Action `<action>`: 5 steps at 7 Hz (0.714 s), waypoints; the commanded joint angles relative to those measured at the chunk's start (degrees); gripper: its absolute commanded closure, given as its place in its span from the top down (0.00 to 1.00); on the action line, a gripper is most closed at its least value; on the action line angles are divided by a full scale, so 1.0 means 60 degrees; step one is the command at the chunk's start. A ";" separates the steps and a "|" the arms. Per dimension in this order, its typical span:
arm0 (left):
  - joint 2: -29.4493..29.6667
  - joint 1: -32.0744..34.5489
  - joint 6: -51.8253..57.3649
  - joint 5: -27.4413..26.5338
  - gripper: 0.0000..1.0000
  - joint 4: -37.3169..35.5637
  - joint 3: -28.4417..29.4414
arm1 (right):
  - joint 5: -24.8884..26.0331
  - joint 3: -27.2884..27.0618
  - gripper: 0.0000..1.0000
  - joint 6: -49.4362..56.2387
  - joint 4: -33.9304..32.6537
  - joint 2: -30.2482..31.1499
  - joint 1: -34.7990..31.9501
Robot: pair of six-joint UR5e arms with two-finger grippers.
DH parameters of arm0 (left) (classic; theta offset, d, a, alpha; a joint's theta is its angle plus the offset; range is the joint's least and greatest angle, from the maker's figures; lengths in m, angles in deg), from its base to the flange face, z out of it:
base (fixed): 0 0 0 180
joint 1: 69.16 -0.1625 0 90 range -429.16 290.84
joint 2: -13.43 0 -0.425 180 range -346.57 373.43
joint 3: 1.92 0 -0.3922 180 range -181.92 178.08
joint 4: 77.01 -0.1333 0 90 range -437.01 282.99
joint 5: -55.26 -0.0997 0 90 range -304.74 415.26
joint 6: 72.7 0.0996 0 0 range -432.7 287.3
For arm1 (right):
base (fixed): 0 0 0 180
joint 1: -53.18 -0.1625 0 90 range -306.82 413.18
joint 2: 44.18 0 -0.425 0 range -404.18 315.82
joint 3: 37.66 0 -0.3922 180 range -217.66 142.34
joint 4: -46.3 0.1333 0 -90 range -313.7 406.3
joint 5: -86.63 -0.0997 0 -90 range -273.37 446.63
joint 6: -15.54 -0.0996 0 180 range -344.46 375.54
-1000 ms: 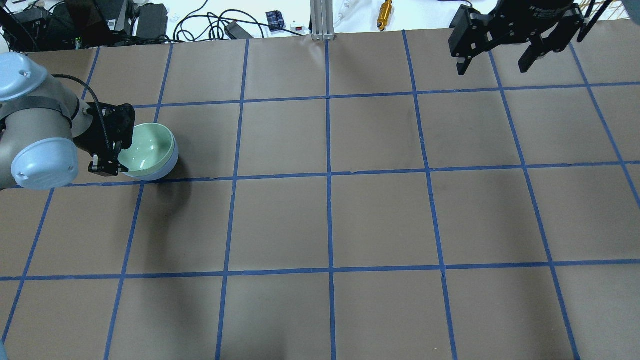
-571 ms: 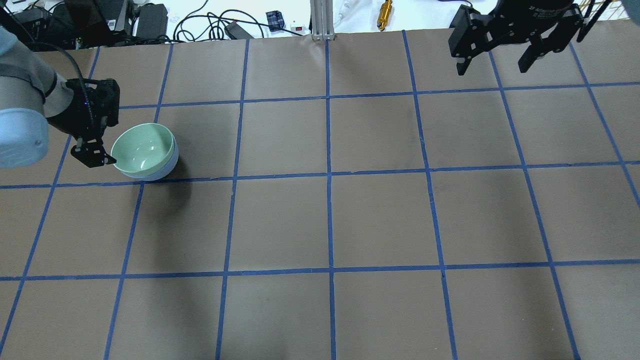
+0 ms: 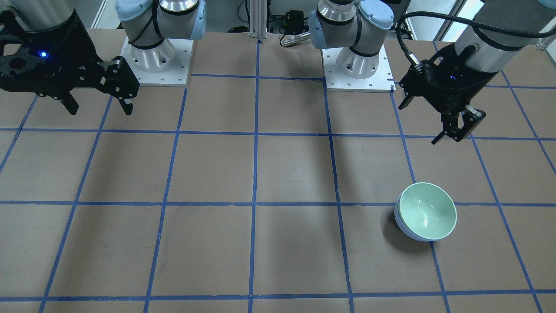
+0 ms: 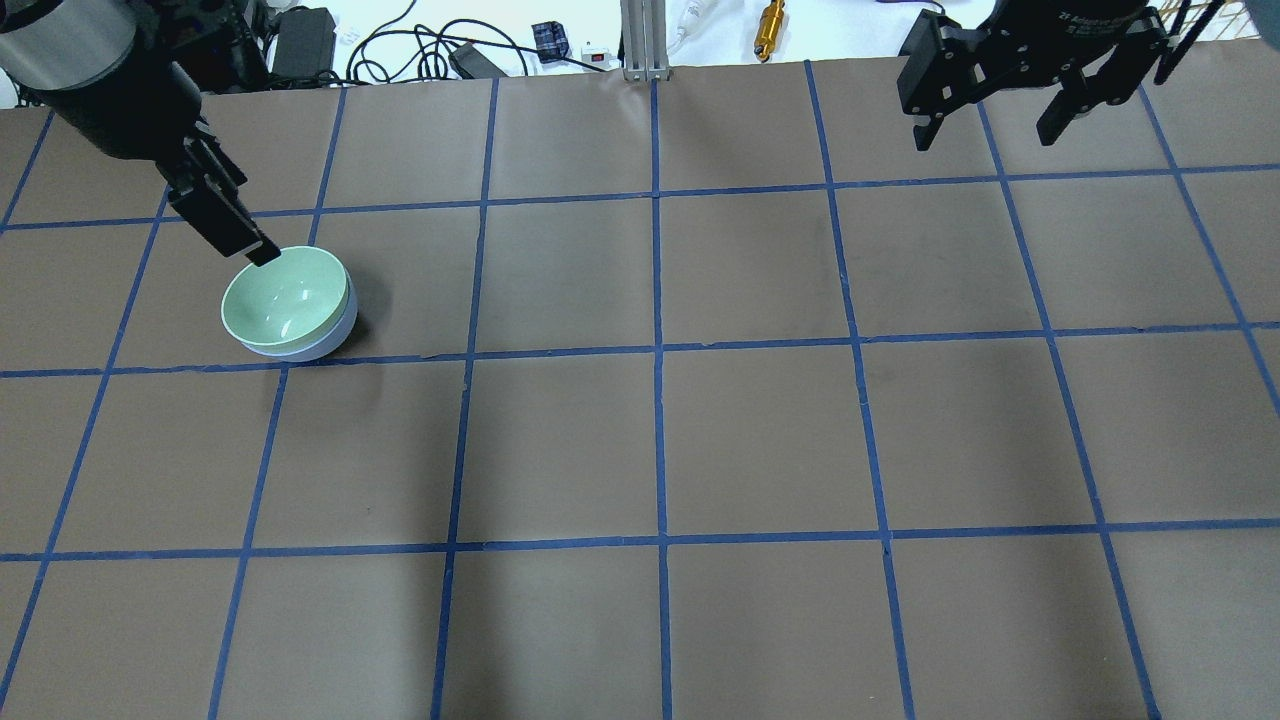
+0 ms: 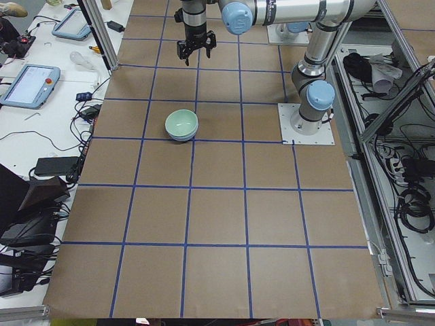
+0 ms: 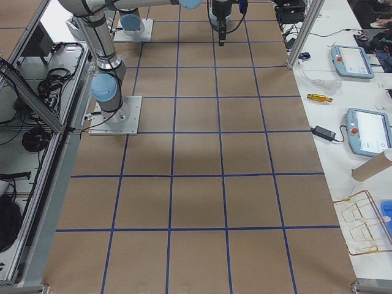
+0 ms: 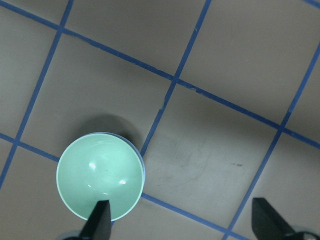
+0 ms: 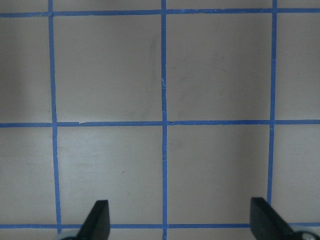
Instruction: Stack green bowl on blue bowl
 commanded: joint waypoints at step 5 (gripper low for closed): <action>0.0042 0.1399 -0.9672 0.0001 1.00 0.0099 0.0037 | -0.0014 0.0000 1.00 0.0000 0.0000 0.0006 0.0000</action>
